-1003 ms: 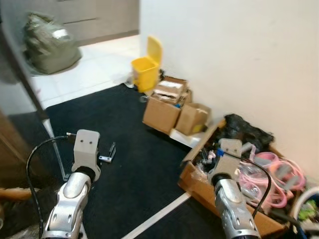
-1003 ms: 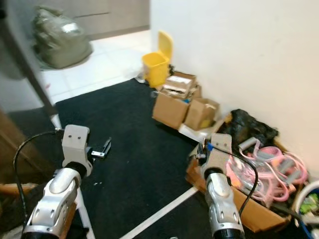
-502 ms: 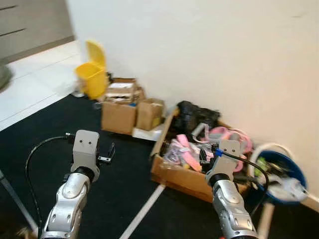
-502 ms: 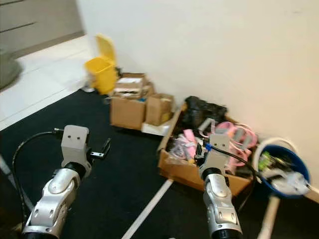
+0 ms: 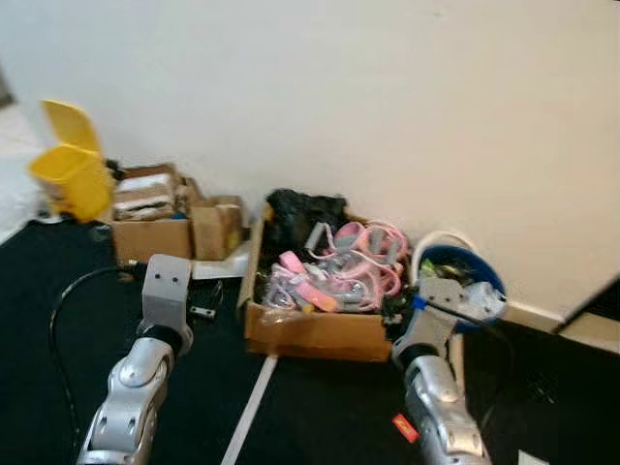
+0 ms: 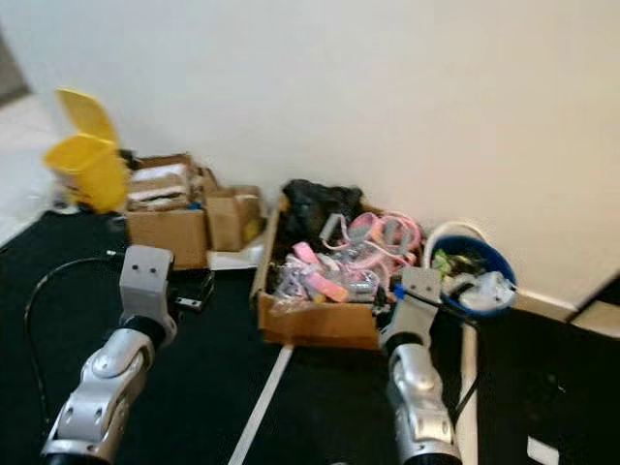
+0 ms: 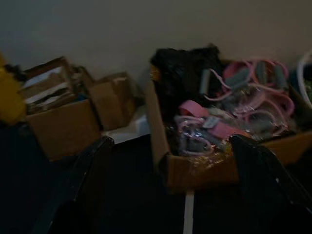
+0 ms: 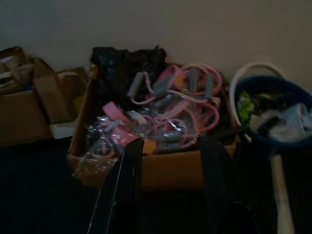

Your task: Picking trash to rubbish bin

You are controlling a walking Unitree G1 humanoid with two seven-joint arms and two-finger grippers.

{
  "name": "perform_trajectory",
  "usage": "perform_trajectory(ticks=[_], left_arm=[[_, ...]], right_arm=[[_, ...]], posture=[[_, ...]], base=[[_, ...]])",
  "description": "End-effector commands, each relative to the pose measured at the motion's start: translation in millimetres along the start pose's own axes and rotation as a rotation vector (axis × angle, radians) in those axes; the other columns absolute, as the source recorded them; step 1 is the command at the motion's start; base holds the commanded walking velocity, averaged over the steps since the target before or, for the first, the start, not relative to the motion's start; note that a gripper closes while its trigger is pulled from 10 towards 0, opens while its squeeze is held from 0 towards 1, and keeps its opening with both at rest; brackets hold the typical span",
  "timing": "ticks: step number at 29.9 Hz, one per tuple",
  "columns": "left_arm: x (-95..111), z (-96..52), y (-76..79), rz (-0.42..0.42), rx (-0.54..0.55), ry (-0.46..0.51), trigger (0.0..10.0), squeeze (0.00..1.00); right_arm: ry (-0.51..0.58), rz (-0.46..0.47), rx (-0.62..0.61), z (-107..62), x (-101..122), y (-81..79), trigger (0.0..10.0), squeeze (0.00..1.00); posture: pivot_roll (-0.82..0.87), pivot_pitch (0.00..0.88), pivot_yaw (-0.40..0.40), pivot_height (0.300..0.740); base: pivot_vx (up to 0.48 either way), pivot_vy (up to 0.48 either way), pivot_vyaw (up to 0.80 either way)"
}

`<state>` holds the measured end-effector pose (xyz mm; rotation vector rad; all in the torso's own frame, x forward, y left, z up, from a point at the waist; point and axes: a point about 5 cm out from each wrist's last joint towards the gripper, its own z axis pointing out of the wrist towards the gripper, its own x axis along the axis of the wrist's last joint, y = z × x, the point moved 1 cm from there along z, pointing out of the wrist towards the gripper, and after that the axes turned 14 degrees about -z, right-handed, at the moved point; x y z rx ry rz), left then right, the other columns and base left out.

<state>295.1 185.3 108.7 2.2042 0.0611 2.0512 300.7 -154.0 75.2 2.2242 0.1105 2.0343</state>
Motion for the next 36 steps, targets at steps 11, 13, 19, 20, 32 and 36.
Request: perform_trajectory(ticks=[11,13,19,20,32,36], left_arm=[[-2.1,0.5,0.5,0.003,-0.006,-0.017,10.0,0.00],[-2.4,0.2,-0.3,-0.001,0.004,-0.017,10.0,0.00],[-3.1,0.3,0.7,0.000,-0.001,-0.020,10.0,0.00],[-3.2,0.3,0.5,-0.002,0.001,-0.020,10.0,0.00],[-5.0,1.1,5.9,0.000,-0.021,-0.028,10.0,0.00],[-5.5,1.3,7.1,0.004,-0.029,-0.032,10.0,0.00]], right_arm=[[-0.017,-0.003,-0.013,-1.2,-3.7,3.0,10.0,0.00],[-0.020,-0.006,-0.011,-2.2,-5.3,2.5,10.0,0.00],[-0.027,-0.009,-0.016,-3.5,-7.3,4.1,10.0,0.00],[-0.028,-0.011,-0.016,-3.6,-7.9,4.2,10.0,0.00],[-0.027,-0.013,-0.032,-3.3,-6.5,8.8,10.0,0.00],[-0.030,-0.010,-0.037,-3.8,-6.2,8.6,10.0,0.00]], posture=[[-0.02,0.098,0.012,0.740],[-0.02,0.093,0.019,0.740],[-0.02,0.095,0.020,0.740],[-0.02,0.095,0.020,0.740],[-0.03,0.102,0.019,0.740],[-0.03,0.110,0.013,0.740]], base=[[0.000,0.000,-0.80],[0.000,0.000,-0.80],[0.000,0.000,-0.80],[0.000,0.000,-0.80],[0.000,0.000,-0.80],[0.000,0.000,-0.80]])
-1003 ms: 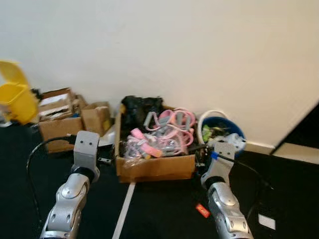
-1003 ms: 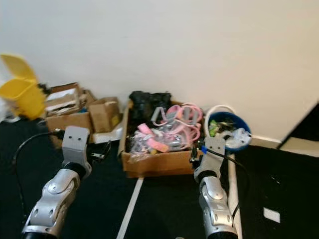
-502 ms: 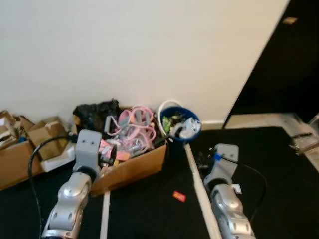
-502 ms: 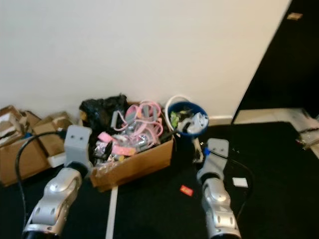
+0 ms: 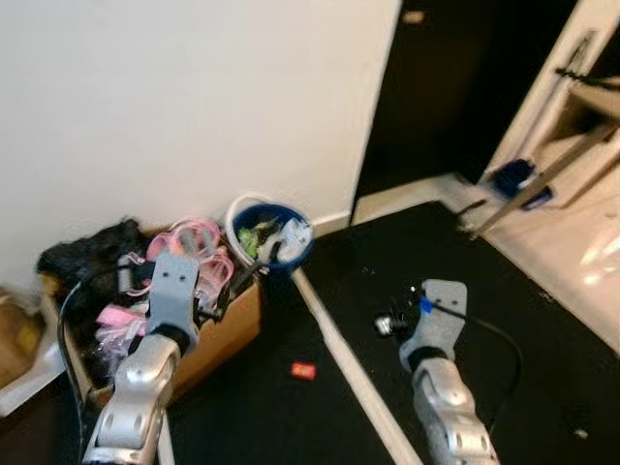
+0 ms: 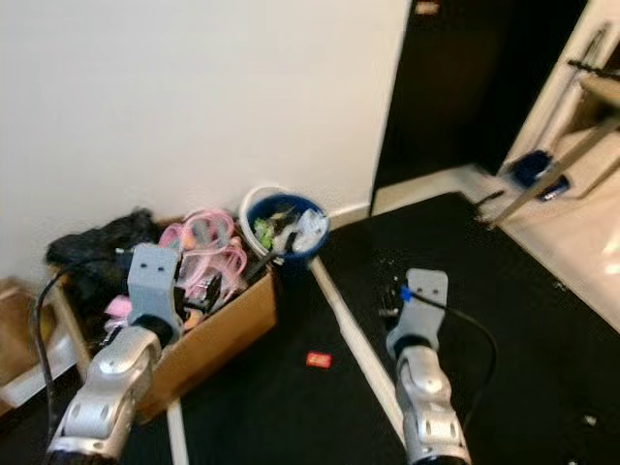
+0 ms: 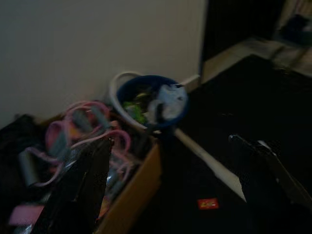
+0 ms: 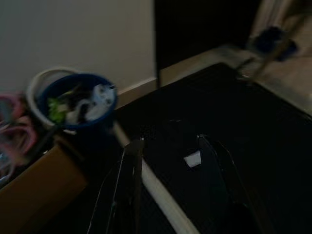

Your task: Picking trash to rubbish bin

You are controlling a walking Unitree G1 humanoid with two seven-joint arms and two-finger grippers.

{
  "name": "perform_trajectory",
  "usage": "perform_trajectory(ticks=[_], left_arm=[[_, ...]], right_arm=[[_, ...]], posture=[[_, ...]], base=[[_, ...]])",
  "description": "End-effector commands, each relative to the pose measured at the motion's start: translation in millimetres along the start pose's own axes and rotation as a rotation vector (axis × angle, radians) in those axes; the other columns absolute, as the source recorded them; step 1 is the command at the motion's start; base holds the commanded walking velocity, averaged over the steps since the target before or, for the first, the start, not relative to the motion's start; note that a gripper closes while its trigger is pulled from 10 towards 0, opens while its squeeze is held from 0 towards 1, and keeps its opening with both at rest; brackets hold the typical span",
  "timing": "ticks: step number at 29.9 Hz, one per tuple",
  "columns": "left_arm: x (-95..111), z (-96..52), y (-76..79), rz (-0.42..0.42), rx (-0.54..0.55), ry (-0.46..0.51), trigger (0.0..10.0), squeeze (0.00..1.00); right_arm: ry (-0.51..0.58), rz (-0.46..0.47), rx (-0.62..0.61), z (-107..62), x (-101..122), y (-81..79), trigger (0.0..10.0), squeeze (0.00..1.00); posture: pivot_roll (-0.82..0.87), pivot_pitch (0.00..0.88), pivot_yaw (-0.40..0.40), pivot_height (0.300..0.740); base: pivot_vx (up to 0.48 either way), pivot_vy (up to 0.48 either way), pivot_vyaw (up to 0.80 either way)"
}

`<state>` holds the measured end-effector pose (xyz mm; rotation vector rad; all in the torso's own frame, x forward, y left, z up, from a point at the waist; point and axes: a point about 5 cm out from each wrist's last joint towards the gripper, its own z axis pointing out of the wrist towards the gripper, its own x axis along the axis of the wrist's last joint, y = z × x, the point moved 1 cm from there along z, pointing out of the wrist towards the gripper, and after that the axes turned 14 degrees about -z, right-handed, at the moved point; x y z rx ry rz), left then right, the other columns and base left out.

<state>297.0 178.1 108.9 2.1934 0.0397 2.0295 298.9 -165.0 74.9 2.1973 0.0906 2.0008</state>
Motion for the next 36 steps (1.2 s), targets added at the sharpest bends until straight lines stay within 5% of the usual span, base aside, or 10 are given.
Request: perform_trajectory(ticks=[1,36], left_arm=[[-5.0,-0.9,0.1,0.010,-0.003,-0.025,10.0,0.00],[-7.4,0.7,5.3,-0.009,-0.007,-0.030,10.0,0.00]], right_arm=[[-0.024,0.009,0.003,-2.5,-4.2,-2.3,10.0,0.00],[-0.029,-0.002,-0.003,-2.4,-4.2,1.1,10.0,0.00]], posture=[[-0.03,0.110,0.013,0.740],[-0.04,0.115,0.010,0.740]], base=[[0.000,0.000,-0.80],[0.000,0.000,-0.80]])
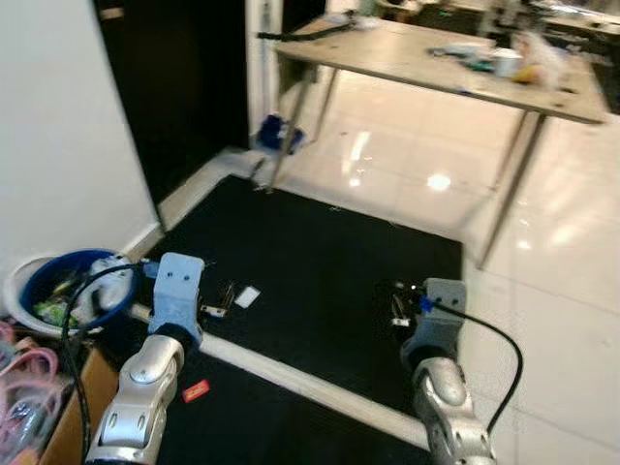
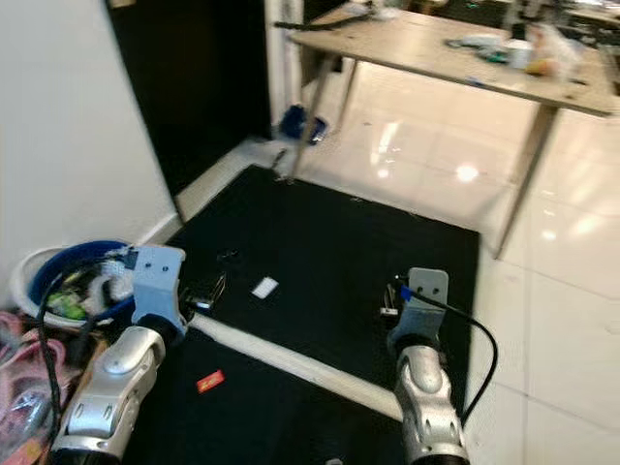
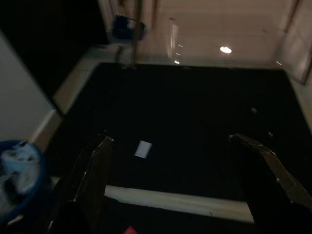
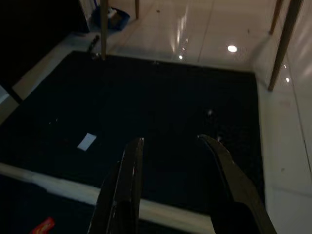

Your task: Picking trash to rubbish bin

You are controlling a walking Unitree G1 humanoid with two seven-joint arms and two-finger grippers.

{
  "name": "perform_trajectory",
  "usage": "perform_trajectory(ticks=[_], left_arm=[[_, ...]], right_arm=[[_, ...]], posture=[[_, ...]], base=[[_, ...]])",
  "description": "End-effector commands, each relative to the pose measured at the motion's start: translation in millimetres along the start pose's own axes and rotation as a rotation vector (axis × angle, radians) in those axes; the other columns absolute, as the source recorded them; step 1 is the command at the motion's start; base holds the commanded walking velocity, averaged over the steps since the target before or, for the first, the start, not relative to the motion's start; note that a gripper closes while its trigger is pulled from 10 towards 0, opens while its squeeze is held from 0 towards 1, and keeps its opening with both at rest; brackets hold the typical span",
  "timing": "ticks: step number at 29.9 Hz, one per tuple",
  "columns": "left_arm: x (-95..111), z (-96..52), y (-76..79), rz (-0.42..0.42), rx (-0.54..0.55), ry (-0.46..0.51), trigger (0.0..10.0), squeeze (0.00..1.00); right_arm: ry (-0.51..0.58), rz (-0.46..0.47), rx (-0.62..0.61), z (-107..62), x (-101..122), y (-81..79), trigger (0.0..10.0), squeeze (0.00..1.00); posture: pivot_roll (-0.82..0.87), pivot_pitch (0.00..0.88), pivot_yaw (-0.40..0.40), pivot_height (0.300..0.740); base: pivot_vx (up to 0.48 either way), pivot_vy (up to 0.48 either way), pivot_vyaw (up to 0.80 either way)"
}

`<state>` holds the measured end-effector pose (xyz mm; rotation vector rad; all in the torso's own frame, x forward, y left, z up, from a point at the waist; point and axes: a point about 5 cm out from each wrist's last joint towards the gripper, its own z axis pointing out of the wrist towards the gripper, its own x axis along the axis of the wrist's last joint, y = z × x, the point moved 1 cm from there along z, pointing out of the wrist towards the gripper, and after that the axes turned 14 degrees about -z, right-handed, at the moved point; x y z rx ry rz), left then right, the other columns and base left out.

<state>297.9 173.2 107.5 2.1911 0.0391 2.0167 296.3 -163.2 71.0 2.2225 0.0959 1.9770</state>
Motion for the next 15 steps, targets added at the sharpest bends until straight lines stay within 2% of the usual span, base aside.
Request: perform_trajectory(ticks=[1,15], left_arm=[[-5.6,-0.8,0.3,-0.004,0.003,-0.024,10.0,0.00],[-4.4,-0.8,-0.9,-0.022,0.005,-0.025,10.0,0.00]], right_arm=[[-0.007,-0.001,-0.008,-0.1,-0.5,3.1,10.0,0.00],[0.005,-0.001,0.004,2.0,2.4,-0.7,10.0,0.00]], posture=[[-0.04,0.115,0.010,0.740],[-0.03,0.100,0.008,0.740]], base=[[0.000,0.000,-0.80],[0.000,0.000,-0.80]])
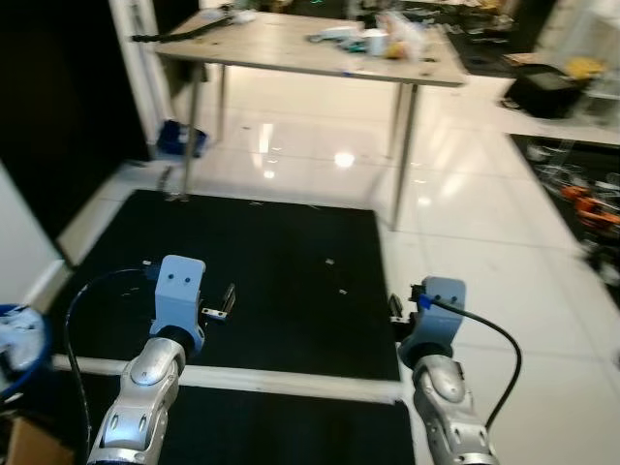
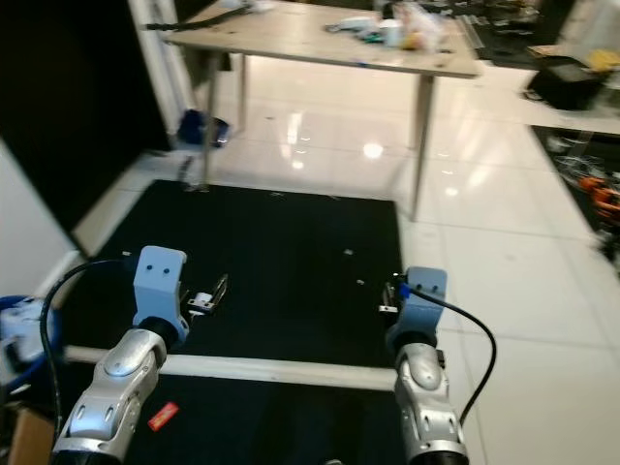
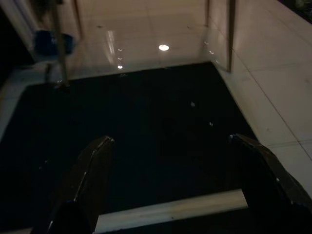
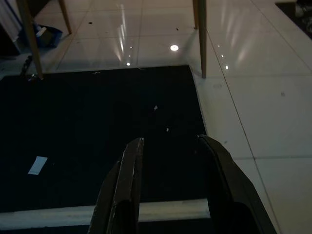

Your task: Picking trash to rubbish bin

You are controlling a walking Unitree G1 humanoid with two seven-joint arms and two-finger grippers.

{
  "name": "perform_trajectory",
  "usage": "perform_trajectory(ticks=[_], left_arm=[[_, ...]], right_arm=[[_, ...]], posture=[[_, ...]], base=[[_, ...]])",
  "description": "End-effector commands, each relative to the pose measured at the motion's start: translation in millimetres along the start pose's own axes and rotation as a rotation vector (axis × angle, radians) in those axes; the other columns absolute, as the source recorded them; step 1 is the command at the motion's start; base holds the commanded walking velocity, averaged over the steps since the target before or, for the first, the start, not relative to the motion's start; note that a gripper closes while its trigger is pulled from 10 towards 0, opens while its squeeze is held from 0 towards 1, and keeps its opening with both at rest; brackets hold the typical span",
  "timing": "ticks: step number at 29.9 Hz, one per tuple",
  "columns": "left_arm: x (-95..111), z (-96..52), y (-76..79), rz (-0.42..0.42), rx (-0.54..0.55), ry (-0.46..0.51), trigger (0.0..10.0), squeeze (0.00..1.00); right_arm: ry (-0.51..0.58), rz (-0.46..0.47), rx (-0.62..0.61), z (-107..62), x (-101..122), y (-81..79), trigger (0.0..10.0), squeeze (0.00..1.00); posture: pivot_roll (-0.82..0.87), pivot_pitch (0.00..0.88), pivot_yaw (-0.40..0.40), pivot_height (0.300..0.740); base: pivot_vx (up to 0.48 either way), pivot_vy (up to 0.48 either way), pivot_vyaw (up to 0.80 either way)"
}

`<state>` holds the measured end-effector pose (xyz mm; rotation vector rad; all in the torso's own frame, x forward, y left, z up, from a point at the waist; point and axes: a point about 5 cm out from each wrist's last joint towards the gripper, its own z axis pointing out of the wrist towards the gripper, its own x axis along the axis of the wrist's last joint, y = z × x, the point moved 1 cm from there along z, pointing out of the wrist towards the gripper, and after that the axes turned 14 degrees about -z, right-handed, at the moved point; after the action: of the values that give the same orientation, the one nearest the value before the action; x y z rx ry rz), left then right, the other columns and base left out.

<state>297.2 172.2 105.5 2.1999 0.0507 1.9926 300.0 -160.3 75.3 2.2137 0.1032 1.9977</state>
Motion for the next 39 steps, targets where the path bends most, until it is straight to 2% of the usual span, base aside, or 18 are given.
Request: perform_trajectory(ticks=[1,10,14,39], left_arm=[[-1.9,-0.4,-2.4,-0.019,0.010,-0.006,10.0,0.00],[0.5,0.3,0.4,0.000,-0.014,0.005,10.0,0.00],[2.3,0.8,-1.6,0.000,0.010,0.020,10.0,0.00],[5.0,2.9,0.9,0.001,-0.012,0.035,10.0,0.00]], right_arm=[[-0.002,-0.004,0.002,-1.2,-2.2,1.2,10.0,0.00],[0.033,-0.025,0.032,-0.6,2.9,-3.1,10.0,0.00],[0.039,-0.022,0.046,-0.3,3.7,-5.6,10.0,0.00],[0.043,-0.020,0.046,0.5,4.7,-4.4,10.0,0.00]], posture=[[-0.03,0.099,0.011,0.740],[-0.03,0.091,0.009,0.740],[-0.03,0.080,0.011,0.740],[-0.03,0.093,0.001,0.740]], base=[[0.000,0.000,-0.80],[0.000,0.000,-0.09],[0.000,0.000,0.00],[0.298,0.000,0.00]])
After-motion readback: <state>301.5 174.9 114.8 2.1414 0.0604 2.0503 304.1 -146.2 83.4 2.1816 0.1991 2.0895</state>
